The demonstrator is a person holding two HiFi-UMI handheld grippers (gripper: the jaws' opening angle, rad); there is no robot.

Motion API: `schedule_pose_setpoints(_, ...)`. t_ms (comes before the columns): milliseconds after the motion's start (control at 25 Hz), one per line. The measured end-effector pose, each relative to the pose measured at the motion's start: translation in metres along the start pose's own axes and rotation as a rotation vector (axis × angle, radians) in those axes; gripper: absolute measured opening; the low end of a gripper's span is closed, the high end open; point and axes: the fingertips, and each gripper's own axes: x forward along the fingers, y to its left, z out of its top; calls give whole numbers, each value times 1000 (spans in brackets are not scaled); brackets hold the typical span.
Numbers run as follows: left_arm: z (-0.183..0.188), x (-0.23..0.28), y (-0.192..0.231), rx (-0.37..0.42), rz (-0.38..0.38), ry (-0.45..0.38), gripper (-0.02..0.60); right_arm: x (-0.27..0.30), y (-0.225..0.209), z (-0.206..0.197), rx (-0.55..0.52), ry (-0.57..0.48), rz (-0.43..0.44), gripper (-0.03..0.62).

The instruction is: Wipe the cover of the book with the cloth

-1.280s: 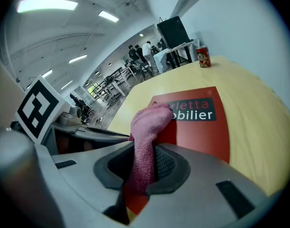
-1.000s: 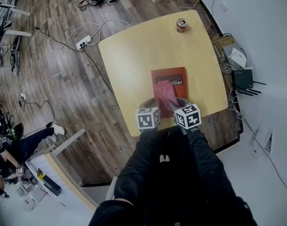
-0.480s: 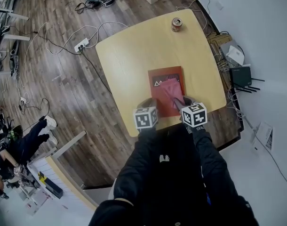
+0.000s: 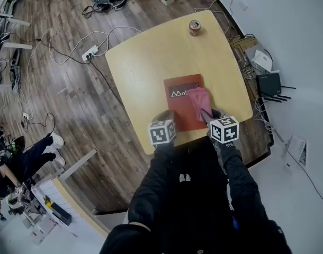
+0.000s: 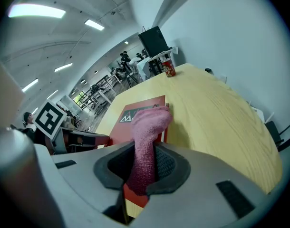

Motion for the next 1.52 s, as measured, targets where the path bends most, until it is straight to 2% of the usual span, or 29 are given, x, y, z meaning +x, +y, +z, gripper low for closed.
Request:
schedule_pose_setpoints(240, -1, -1, 1, -1, -16, 9, 84, -7, 42, -2, 7, -30, 76, 84)
schedule_pose_setpoints(400, -1, 0, -1, 0, -27, 12, 84, 0, 71, -12, 54, -34, 130, 84)
schedule_pose_setpoints(640, 0, 1, 0, 2, -35, 12, 84, 16, 100, -35, 59, 8, 172, 84)
schedule_pose_setpoints(960, 0, 1, -1, 13, -42, 19, 84, 32, 90, -60, 99, 55, 121, 84)
schedule_pose_setpoints(1520, 2, 0, 1, 34, -43, 22, 84, 1, 37, -66, 100, 38, 6, 84)
